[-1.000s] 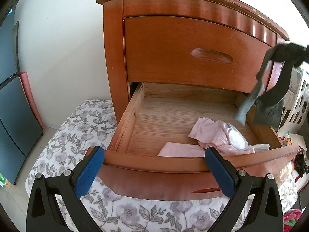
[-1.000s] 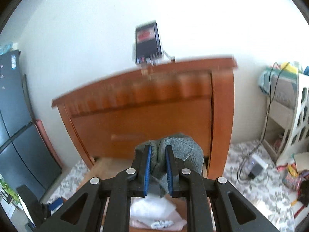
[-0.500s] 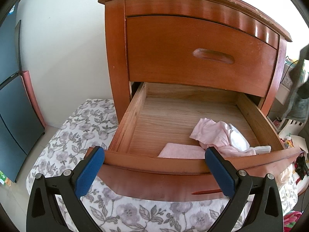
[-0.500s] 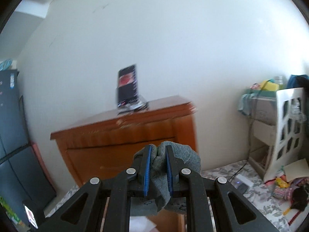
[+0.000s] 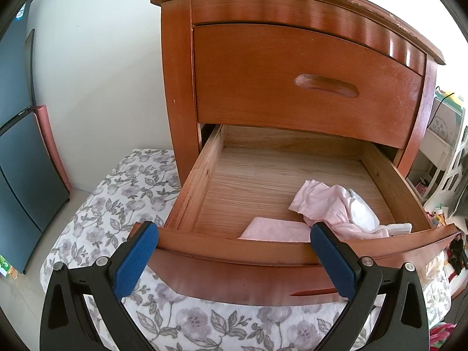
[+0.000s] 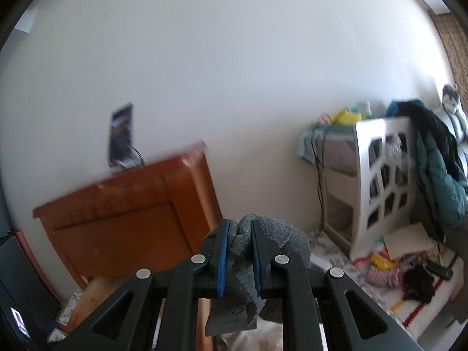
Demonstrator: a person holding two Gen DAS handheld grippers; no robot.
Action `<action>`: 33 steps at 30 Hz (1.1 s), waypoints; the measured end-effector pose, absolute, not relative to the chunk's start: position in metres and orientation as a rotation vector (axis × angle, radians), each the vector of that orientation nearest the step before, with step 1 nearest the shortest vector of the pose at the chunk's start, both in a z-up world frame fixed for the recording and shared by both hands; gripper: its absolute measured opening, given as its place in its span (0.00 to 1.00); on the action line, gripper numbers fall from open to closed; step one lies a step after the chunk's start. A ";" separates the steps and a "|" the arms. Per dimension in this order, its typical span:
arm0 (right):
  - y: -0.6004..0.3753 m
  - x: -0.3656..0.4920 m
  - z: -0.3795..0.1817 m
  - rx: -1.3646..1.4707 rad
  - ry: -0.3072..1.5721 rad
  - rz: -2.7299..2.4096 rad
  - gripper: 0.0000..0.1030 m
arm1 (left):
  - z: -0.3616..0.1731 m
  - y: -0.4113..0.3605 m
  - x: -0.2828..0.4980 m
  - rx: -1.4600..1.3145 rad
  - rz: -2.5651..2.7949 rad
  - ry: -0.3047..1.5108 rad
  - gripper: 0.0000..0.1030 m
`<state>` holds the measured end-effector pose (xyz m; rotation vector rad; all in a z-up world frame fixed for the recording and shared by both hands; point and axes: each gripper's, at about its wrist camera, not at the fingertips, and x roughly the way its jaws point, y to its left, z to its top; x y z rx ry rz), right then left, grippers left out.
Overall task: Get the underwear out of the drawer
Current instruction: 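Carry the grey garment over the bed with the right gripper, then open the right gripper to drop the grey garment on the pile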
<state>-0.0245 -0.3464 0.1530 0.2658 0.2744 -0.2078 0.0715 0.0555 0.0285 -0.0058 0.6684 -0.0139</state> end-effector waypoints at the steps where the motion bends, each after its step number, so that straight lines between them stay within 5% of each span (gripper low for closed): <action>1: -0.351 -0.019 0.146 0.280 0.306 -0.213 0.15 | 0.028 0.055 0.071 -0.006 -0.014 0.668 1.00; 25: -0.386 0.058 -0.028 0.300 0.973 -0.331 0.18 | 0.029 0.055 0.071 -0.005 -0.014 0.668 1.00; 27: -0.387 0.059 -0.032 0.299 0.986 -0.340 0.23 | 0.029 0.055 0.071 -0.005 -0.015 0.668 1.00; 31: -0.388 0.061 -0.040 0.302 1.013 -0.349 0.54 | 0.029 0.055 0.071 -0.005 -0.014 0.668 1.00; 33: -0.389 0.061 -0.042 0.302 1.020 -0.349 0.56 | 0.029 0.055 0.071 -0.005 -0.014 0.668 1.00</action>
